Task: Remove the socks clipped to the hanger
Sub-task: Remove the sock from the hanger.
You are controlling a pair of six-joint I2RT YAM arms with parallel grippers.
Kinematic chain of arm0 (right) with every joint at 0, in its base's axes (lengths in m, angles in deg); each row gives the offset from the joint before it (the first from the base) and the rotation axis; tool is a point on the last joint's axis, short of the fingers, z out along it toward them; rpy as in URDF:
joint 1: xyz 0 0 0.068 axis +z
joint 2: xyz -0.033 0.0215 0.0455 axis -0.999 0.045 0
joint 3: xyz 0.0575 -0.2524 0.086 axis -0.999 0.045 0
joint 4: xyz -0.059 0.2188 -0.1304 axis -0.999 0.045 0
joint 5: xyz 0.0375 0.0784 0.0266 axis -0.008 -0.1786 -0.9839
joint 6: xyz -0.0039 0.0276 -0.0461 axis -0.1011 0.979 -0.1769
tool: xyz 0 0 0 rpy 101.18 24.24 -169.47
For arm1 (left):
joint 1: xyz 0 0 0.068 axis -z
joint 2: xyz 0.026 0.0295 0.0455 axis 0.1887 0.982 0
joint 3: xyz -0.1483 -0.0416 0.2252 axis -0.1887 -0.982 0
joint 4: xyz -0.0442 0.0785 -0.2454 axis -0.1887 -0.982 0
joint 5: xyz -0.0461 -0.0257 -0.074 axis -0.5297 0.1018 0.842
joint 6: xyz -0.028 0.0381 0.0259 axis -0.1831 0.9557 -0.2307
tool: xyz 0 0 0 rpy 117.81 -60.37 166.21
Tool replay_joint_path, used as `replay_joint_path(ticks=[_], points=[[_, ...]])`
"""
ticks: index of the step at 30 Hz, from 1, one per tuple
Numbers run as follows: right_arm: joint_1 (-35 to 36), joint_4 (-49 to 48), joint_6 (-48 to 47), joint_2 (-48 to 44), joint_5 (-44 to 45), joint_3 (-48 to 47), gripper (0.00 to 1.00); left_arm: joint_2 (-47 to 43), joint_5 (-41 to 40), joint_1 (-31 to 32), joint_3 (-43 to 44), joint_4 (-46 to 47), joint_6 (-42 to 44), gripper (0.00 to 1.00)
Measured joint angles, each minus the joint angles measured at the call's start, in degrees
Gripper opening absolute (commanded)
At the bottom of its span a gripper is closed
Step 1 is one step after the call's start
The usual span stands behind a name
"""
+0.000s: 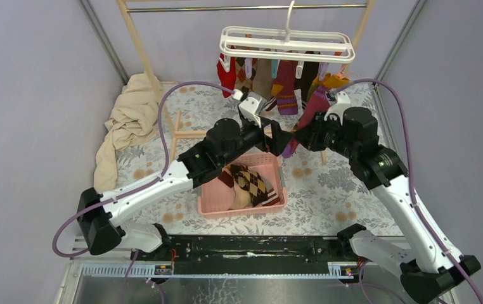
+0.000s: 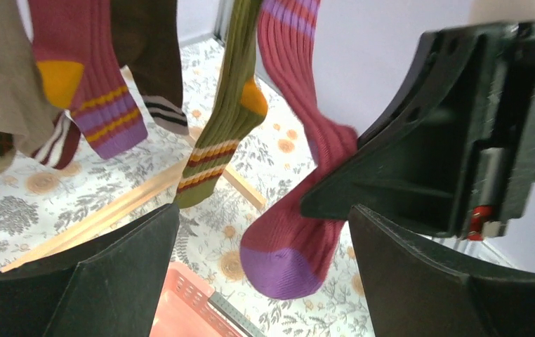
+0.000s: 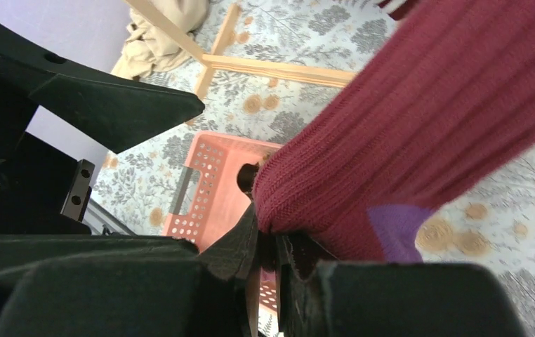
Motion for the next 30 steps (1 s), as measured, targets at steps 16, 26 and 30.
replay_joint_path(ticks=[16,26,30], points=[[0.0,11.43,0.22,-13.33,16.98,5.18,0.0,10.47,1.27,3.13,19.26,3.39,-3.48,0.99],[0.0,14.4,1.81,-18.69,19.12,6.62,0.0,27.43,-1.84,5.44,33.27,8.57,-3.96,0.99],[0.0,16.04,2.14,-20.15,19.17,6.86,0.0,32.02,-3.32,5.49,36.35,8.17,-3.45,0.99]])
